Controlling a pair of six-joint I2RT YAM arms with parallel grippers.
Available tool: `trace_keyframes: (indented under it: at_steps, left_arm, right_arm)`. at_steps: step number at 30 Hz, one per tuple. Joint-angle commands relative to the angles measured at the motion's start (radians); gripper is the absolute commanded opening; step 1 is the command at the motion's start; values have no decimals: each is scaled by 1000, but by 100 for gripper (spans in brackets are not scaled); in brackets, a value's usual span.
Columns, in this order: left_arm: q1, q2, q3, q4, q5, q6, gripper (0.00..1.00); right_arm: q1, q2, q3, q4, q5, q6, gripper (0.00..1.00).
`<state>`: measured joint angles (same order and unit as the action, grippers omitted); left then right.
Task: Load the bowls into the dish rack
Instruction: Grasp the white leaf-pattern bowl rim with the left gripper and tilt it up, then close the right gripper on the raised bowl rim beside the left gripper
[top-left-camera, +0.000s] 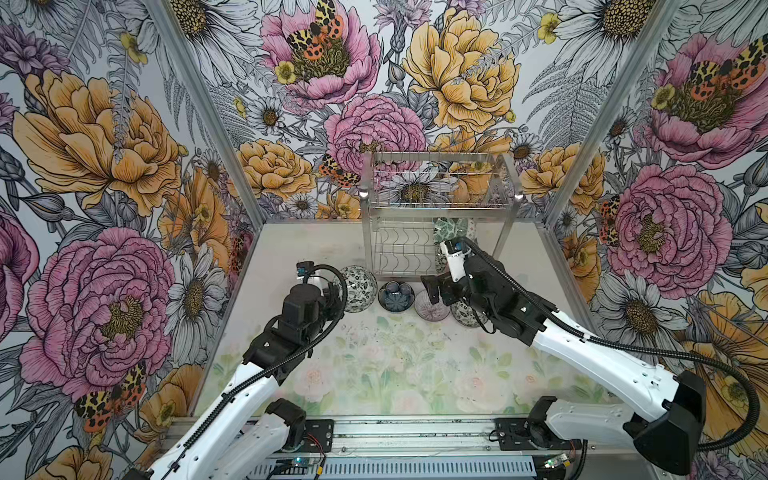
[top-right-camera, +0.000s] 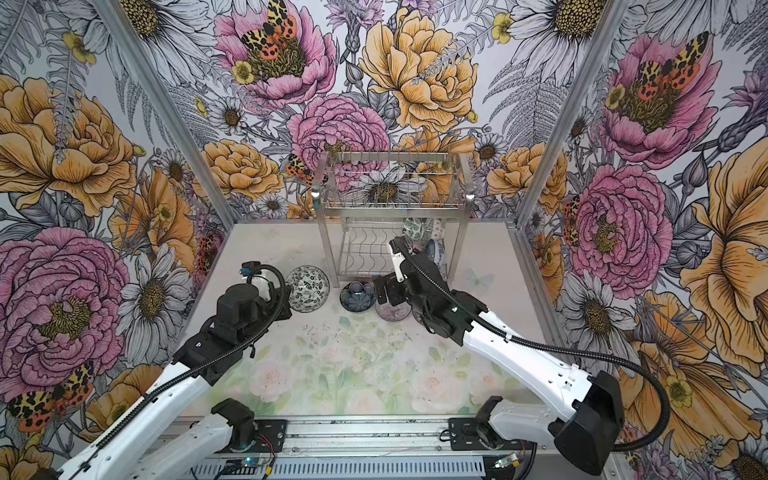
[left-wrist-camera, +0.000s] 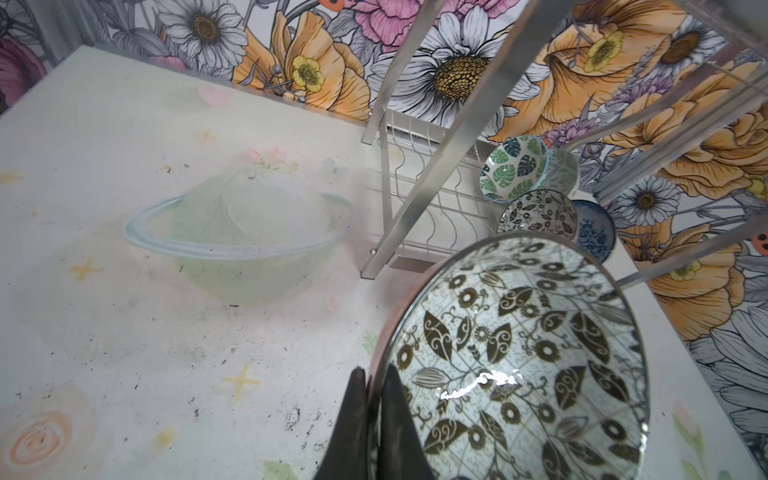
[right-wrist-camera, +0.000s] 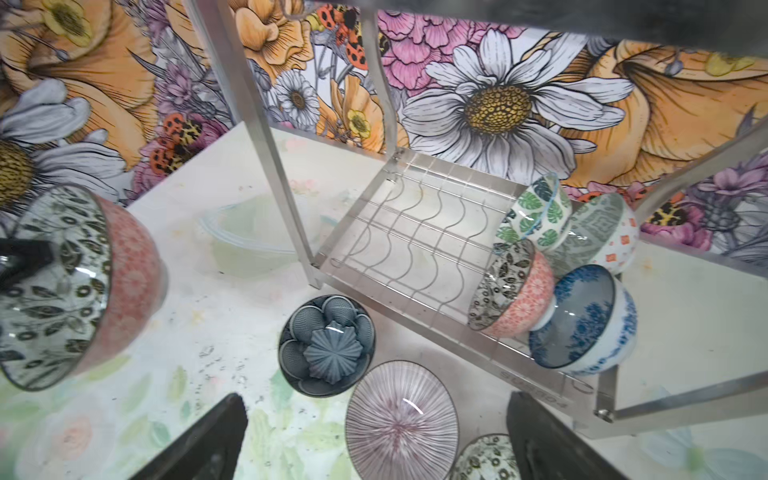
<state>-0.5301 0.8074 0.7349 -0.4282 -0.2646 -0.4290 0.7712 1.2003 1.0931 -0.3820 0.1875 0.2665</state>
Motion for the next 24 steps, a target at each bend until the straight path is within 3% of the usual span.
trace_keyframes:
  at_steps: [1,5,10,18,22,24]
  left_arm:
    - [-93,51,55,8,-156,17,0]
    - [-171,126,89,80,-187,23,0]
    - [-207,184,116,158,-178,26,0]
    - [-238,250,165,204,-159,38,0]
    - [-254,270,172,222,-159,34,0]
    - [-262,275,173,226,-162,32,0]
  right_arm:
    - [43,-24,43,0,-50,83,100]
    - [85,-19,66,0,-53,113,100]
    - [102,11,70,0,-6,146,98]
    - [100,134,101,20,67,208,87]
    - [94,183,109,70,61,238,72]
    - [93,205,119,78,56,250,58]
